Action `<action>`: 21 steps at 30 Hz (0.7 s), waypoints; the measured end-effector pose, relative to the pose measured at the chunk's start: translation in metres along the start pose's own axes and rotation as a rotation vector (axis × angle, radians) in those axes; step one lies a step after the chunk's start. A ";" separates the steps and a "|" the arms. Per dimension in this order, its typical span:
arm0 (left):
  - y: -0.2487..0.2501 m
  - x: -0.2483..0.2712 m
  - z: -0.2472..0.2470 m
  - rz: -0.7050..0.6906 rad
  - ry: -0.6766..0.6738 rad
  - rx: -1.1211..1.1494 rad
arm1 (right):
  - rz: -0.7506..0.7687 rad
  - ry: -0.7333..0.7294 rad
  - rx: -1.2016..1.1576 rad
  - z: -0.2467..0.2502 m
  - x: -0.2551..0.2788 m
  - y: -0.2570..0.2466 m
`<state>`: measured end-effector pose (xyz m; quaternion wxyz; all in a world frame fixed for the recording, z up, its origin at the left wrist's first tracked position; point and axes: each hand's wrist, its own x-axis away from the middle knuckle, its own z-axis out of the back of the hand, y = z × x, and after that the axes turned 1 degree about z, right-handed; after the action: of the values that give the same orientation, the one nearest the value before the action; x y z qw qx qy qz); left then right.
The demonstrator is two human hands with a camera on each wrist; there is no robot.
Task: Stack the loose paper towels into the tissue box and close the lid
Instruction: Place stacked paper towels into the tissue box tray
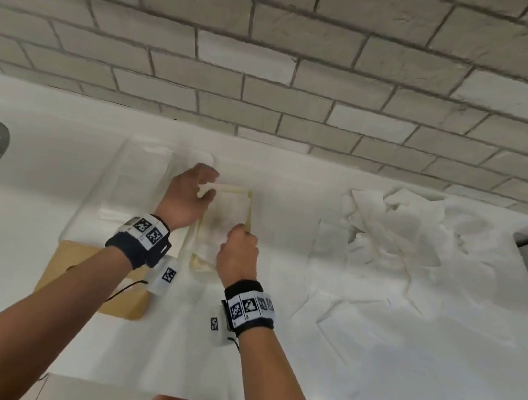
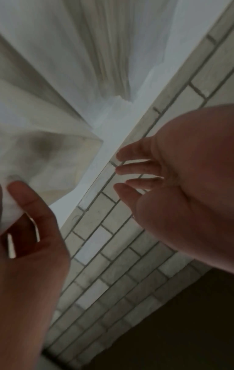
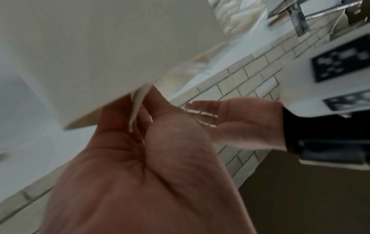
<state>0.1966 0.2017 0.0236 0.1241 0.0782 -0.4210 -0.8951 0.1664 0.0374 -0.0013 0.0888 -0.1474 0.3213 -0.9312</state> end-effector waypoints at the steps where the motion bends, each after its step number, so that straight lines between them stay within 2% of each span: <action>1: -0.001 0.006 -0.003 -0.048 -0.064 -0.073 | -0.004 -0.001 0.037 -0.002 0.001 -0.001; 4: -0.003 0.020 -0.016 -0.123 -0.300 -0.342 | -0.008 0.010 0.095 -0.005 0.002 -0.001; 7: -0.002 0.026 -0.024 -0.095 -0.517 -0.668 | 0.045 0.052 0.096 -0.001 0.000 0.000; 9: -0.001 0.028 -0.031 -0.054 -0.613 -0.802 | 0.073 0.024 0.102 0.006 -0.002 0.000; 11: -0.002 0.031 -0.040 -0.044 -0.637 -0.888 | 0.099 -0.013 0.104 0.017 0.000 0.001; 14: 0.004 0.032 -0.045 -0.044 -0.610 -0.932 | 0.174 0.111 0.028 0.049 0.012 0.012; 16: 0.017 0.035 -0.042 -0.022 -0.554 -0.887 | 0.207 0.220 -0.063 0.076 0.025 0.036; 18: 0.035 0.047 -0.041 -0.063 -0.368 -0.755 | 0.207 0.289 -0.104 0.103 0.039 0.076; 21: 0.067 0.082 -0.059 -0.254 -0.008 -0.466 | 0.091 0.310 -0.080 0.135 0.059 0.153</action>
<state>0.1432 0.0938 0.0355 0.0237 0.0960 -0.1908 -0.9766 0.1669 -0.1742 0.0173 0.0742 0.0093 0.3741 -0.9244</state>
